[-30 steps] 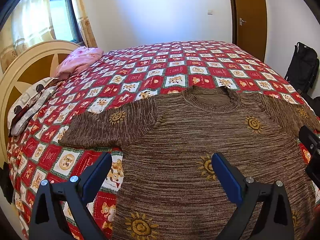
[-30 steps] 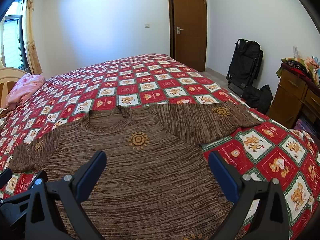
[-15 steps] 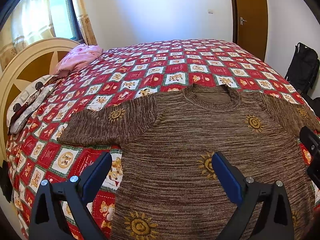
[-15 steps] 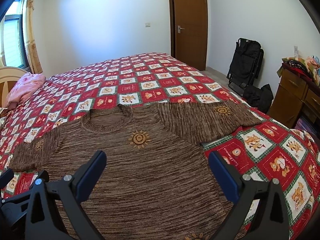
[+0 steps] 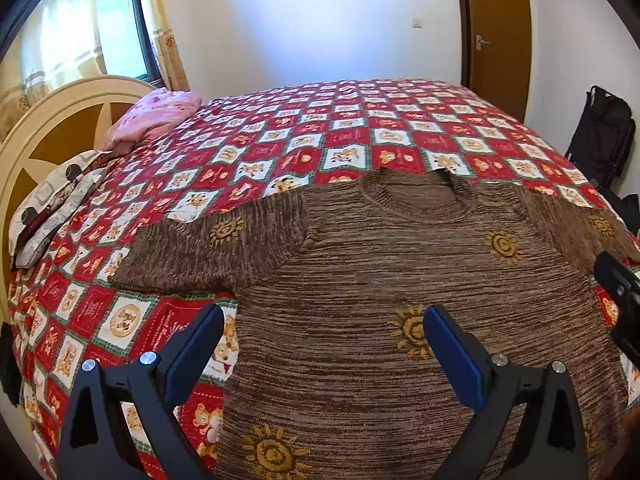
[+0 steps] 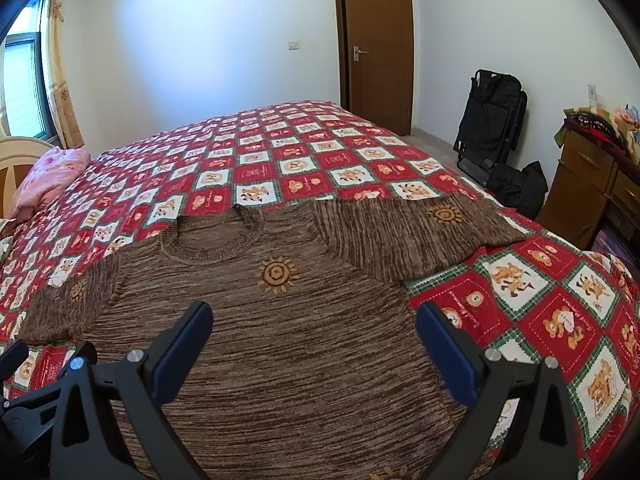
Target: Fold small clothes
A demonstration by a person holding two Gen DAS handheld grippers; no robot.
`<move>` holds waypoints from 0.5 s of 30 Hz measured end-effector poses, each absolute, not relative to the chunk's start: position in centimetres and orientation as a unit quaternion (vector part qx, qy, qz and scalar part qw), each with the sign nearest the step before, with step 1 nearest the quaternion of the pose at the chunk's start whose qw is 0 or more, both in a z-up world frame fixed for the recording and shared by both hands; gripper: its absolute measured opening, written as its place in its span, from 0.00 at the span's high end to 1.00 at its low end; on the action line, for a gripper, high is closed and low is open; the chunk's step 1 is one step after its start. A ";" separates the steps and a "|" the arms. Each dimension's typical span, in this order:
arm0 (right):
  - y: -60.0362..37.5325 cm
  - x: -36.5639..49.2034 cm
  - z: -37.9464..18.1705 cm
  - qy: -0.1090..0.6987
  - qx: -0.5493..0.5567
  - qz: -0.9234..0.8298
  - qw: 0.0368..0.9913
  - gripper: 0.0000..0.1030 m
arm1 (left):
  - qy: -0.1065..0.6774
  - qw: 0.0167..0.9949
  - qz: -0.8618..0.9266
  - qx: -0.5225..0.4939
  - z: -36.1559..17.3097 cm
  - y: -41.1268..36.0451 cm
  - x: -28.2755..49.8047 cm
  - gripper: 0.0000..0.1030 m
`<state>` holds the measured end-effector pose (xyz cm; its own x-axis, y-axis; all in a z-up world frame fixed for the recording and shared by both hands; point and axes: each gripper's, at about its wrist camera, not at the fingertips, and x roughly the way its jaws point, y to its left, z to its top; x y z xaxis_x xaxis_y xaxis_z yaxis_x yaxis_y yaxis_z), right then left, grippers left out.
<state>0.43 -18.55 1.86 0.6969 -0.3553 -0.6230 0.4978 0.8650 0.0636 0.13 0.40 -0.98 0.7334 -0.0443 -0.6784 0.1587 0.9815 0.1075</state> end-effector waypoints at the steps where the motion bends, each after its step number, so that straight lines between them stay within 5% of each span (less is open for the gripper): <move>1: -18.9 0.5 1.9 0.313 0.114 -0.233 0.914 0.01 | 0.359 0.928 -0.060 0.078 -1.0 0.4 0.1 0.03; 3: -20.1 0.7 2.3 0.313 0.110 -0.239 0.913 0.03 | 0.358 0.928 -0.074 0.070 -1.0 0.5 0.1 0.03; 7: -25.8 0.4 3.4 0.313 0.133 -0.262 0.903 0.29 | 0.352 0.930 -0.095 0.049 -0.5 1.0 0.1 0.03; 15: -44.5 -3.1 2.3 0.329 0.294 -0.338 0.831 0.36 | 0.340 0.935 -0.081 0.053 -0.1 1.4 0.7 0.03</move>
